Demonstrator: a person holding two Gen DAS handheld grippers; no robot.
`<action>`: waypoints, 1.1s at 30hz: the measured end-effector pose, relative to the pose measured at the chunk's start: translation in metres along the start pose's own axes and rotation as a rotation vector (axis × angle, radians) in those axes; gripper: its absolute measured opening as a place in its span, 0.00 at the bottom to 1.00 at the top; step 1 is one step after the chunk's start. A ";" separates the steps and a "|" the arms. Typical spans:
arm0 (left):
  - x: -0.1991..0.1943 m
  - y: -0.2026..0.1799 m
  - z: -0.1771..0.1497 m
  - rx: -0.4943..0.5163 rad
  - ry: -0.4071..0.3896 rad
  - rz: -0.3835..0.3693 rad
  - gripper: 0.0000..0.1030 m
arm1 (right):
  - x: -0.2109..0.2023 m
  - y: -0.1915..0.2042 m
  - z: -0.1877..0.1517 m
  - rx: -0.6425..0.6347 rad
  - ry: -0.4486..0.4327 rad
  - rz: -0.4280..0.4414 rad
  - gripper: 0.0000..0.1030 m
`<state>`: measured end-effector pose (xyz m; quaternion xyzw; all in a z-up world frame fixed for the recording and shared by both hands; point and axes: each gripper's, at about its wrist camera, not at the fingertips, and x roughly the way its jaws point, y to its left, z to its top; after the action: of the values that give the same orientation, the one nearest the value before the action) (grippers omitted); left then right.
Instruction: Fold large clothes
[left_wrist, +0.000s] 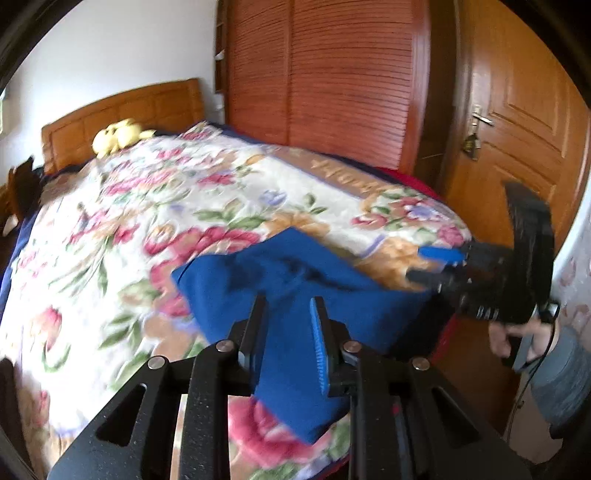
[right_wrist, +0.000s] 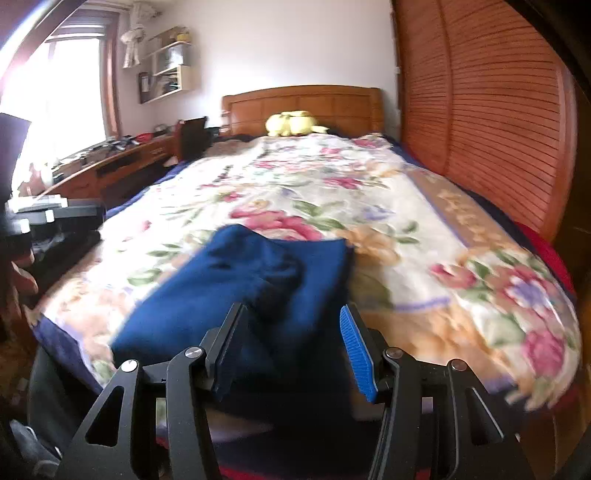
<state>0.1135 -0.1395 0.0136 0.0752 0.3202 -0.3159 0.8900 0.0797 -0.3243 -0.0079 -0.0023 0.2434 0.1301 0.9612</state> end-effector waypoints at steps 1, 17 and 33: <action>0.002 0.006 -0.006 -0.015 0.008 0.004 0.23 | 0.004 0.003 0.005 -0.006 -0.002 -0.006 0.52; 0.011 0.073 -0.078 -0.197 0.070 0.061 0.24 | 0.094 0.003 -0.010 0.076 0.305 0.141 0.52; 0.037 0.062 -0.054 -0.156 0.056 -0.001 0.25 | 0.039 -0.028 0.023 -0.122 0.115 -0.060 0.11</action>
<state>0.1454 -0.0915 -0.0557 0.0142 0.3684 -0.2881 0.8838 0.1305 -0.3406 -0.0075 -0.0757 0.2895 0.1157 0.9472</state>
